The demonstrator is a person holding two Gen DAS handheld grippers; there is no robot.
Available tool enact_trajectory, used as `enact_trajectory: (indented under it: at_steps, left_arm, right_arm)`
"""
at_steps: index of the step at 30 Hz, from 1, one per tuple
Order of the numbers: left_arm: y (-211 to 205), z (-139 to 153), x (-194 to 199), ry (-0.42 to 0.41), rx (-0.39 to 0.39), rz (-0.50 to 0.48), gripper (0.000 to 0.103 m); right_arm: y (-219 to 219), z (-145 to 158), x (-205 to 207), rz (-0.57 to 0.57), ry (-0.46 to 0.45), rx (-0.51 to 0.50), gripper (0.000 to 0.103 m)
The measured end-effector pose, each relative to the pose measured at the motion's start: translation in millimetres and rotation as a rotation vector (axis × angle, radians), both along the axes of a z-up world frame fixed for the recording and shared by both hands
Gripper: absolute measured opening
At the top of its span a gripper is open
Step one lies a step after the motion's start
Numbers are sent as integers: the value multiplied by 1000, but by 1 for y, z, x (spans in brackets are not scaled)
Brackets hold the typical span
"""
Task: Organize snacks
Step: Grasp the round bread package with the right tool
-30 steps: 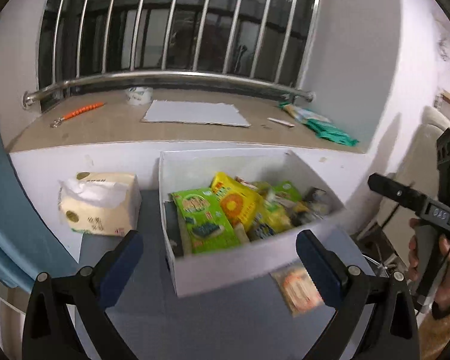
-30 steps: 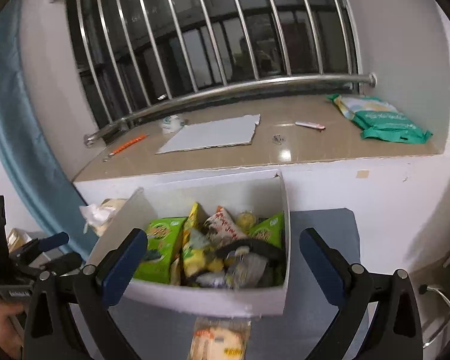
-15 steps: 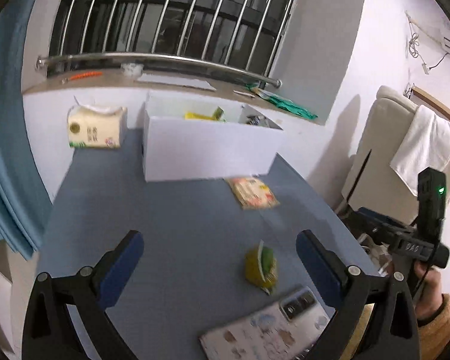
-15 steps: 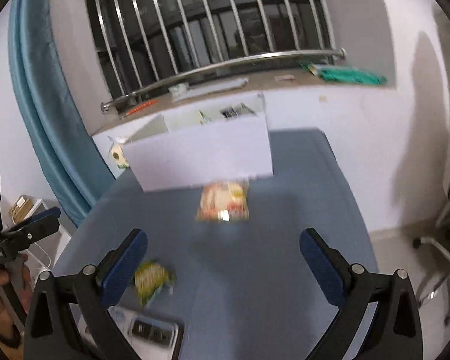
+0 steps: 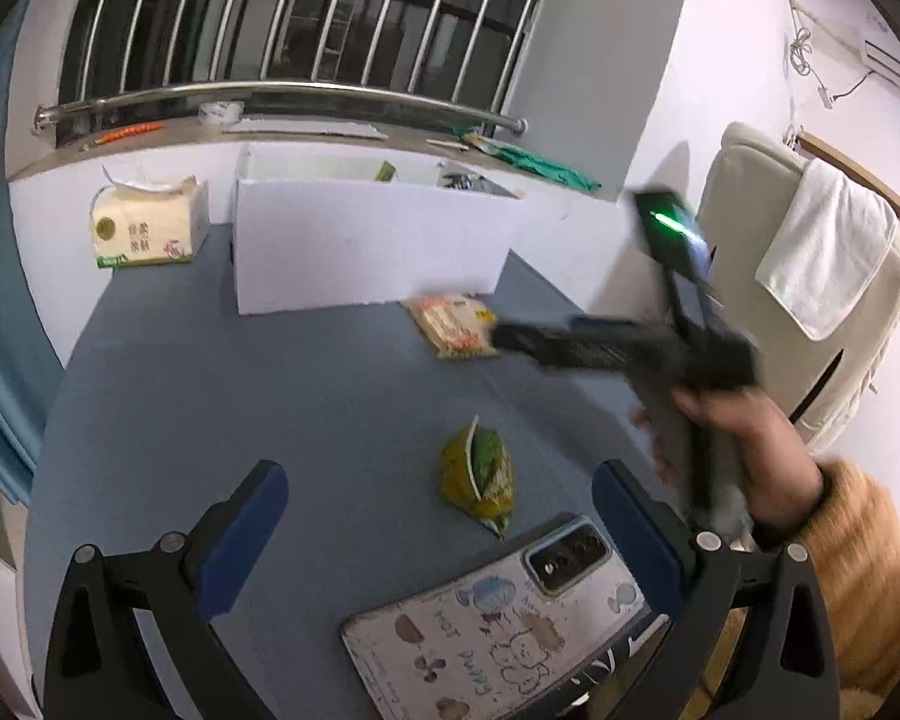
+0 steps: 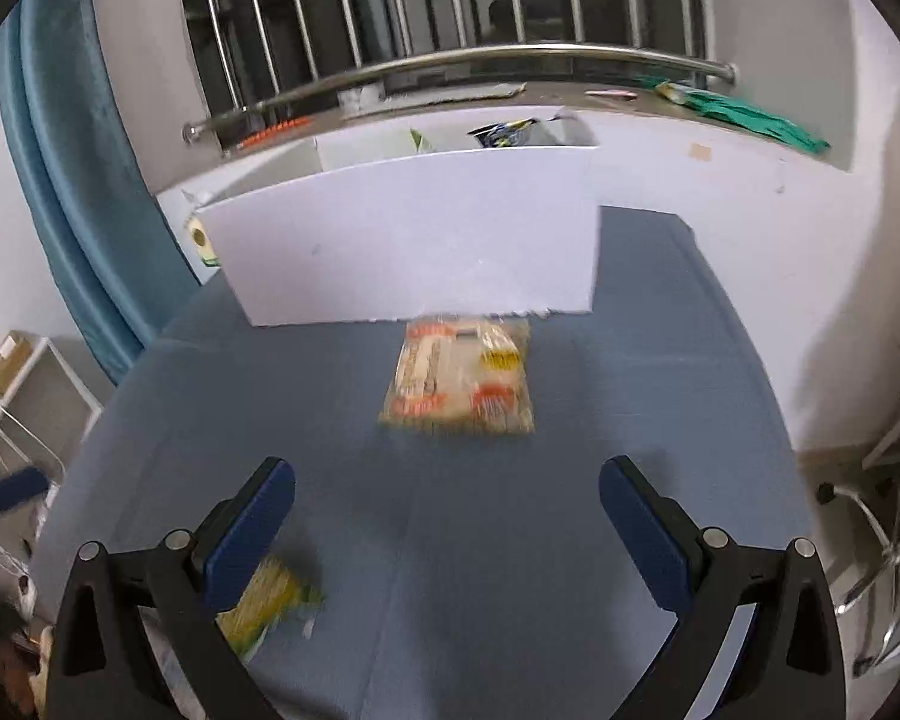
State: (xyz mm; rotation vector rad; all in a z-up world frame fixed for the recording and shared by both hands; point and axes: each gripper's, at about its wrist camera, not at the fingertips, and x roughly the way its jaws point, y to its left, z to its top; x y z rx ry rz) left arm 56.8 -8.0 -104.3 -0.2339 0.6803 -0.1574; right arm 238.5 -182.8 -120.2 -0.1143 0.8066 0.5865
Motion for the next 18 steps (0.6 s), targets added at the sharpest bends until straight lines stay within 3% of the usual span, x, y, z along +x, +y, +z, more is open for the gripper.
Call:
enact_trajectory:
  at_steps: [6, 9, 15, 18]
  left_arm:
    - [-2, -7, -1, 19, 0, -7, 103]
    - [0, -8, -1, 24, -7, -5, 103]
    - [0, -11, -1, 34, -11, -5, 103]
    - [-1, -12, 1, 42, -11, -10, 103]
  right_arm:
    - [44, -17, 52, 23, 66, -80, 103]
    - [64, -26, 65, 9, 47, -187, 103]
    - [69, -44, 83, 6, 144, -172, 103]
    - [71, -46, 79, 22, 123, -202, 99]
